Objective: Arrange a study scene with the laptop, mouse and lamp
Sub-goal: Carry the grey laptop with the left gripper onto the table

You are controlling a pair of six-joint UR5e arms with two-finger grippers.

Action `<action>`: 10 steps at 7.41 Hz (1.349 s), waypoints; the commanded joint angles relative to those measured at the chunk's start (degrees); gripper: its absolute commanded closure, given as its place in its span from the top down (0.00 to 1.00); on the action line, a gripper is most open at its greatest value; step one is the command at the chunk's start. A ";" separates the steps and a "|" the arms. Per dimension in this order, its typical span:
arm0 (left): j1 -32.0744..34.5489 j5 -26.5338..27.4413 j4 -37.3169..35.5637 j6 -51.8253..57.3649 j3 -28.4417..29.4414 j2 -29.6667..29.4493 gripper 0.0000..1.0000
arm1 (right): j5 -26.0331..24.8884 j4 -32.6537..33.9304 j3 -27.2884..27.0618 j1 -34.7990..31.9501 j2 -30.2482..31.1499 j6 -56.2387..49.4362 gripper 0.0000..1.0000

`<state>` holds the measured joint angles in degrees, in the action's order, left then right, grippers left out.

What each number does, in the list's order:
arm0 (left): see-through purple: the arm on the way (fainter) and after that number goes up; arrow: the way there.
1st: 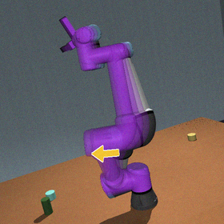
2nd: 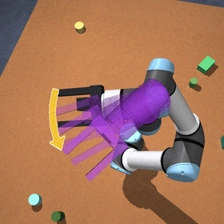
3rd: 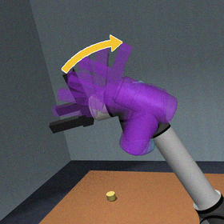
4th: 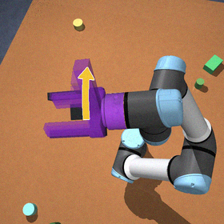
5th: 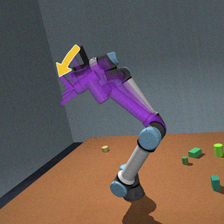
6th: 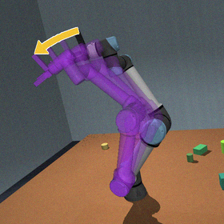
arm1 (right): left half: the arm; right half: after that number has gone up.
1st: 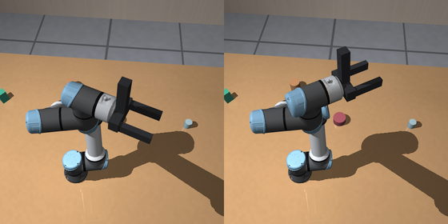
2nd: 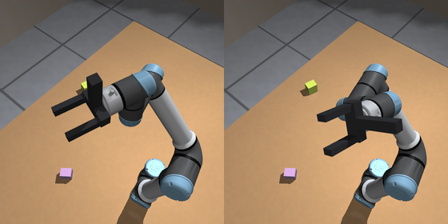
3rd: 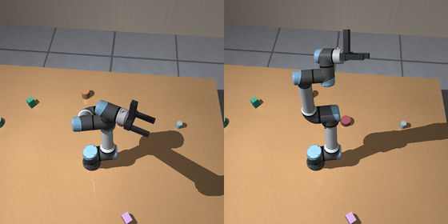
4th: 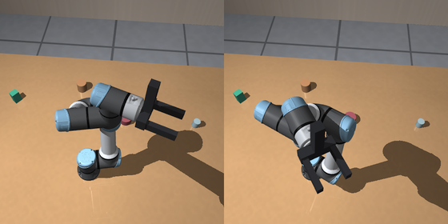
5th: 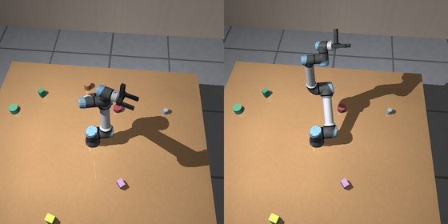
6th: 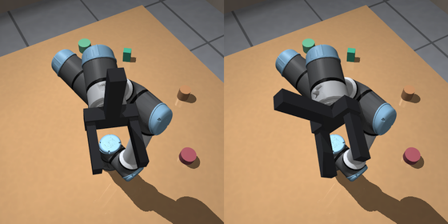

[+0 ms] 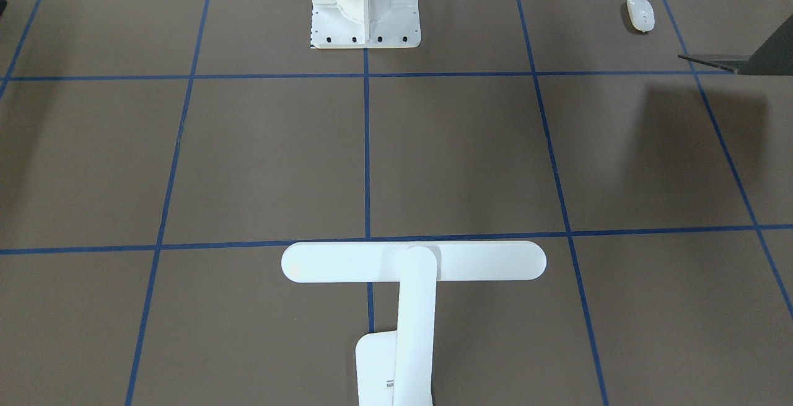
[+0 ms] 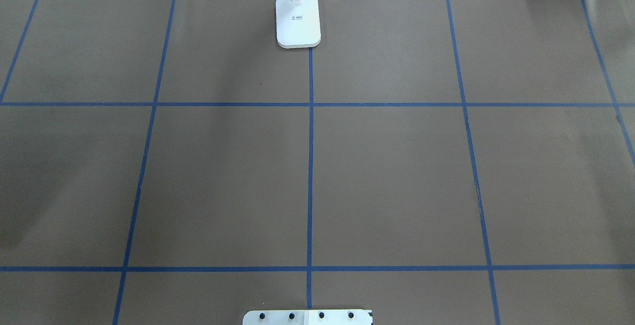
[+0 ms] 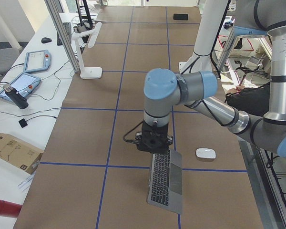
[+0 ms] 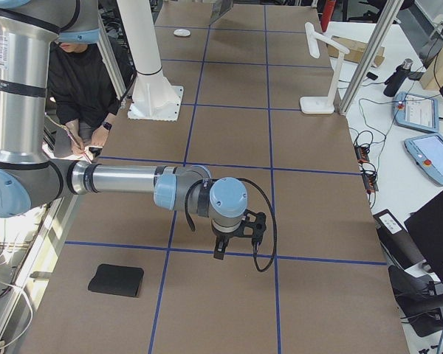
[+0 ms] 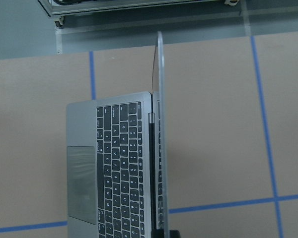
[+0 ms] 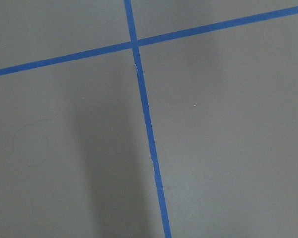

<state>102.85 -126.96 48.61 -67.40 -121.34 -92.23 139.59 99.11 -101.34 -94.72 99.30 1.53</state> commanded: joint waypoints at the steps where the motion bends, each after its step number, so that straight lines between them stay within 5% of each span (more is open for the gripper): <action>1: -9.73 -2.76 -9.47 -7.43 0.58 -14.67 0.00 | 0.16 0.03 -0.78 0.07 0.10 -0.22 0.99; 5: -26.08 -6.72 -11.44 -27.39 1.10 -29.12 0.00 | 0.25 0.29 -1.66 0.07 -0.86 0.31 0.99; 10: -37.80 -7.51 -8.12 -52.78 10.32 -42.58 0.00 | 1.65 0.38 -1.14 0.07 -1.65 0.31 0.99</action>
<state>67.47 -134.37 38.60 -113.36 -113.35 -131.96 141.19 99.46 -102.66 -94.66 97.84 1.88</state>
